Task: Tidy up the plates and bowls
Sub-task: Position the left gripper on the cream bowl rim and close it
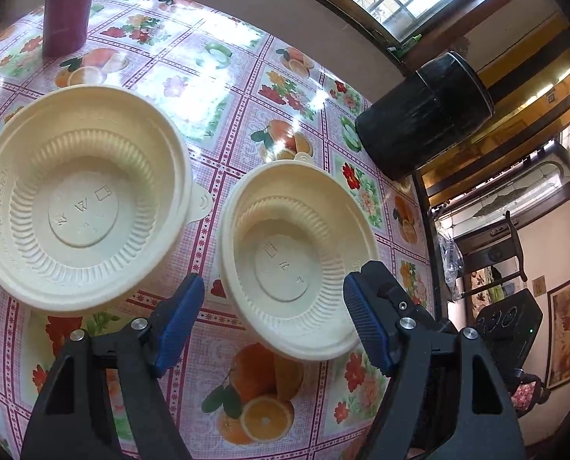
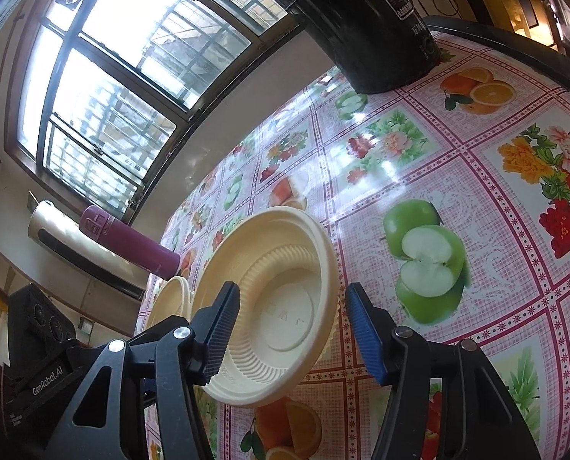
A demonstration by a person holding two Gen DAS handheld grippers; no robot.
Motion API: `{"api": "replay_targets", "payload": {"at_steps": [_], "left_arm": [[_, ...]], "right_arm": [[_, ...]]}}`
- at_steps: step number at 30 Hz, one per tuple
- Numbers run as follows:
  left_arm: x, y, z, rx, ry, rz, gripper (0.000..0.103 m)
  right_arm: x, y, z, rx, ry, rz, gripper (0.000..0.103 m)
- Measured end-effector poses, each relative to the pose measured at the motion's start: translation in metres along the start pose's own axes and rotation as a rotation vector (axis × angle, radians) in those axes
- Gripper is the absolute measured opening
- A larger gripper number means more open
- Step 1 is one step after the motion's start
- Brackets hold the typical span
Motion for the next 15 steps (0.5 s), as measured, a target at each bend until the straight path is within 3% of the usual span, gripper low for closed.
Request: {"api": "replay_targets", "payload": {"at_steps": [8, 15], "left_arm": [[-0.0056, 0.0038, 0.006, 0.04, 0.006, 0.029, 0.073], [-0.0094, 0.0028, 0.0038, 0.037, 0.024, 0.028, 0.045]], "right_arm": [[-0.0023, -0.0026, -0.0023, -0.009, -0.003, 0.015, 0.048], [0.0028, -0.0015, -0.0018, -0.009, -0.003, -0.014, 0.04]]}}
Point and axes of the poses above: each gripper's, at about its wrist camera, not at the fingertips, and z roughly against the way its jaws point, x to its right, y to its top, the point moved 2 cm from there along -z, roughly the way its jaws point, and after that the axes turned 15 degrees about x, right-handed, at the moved point
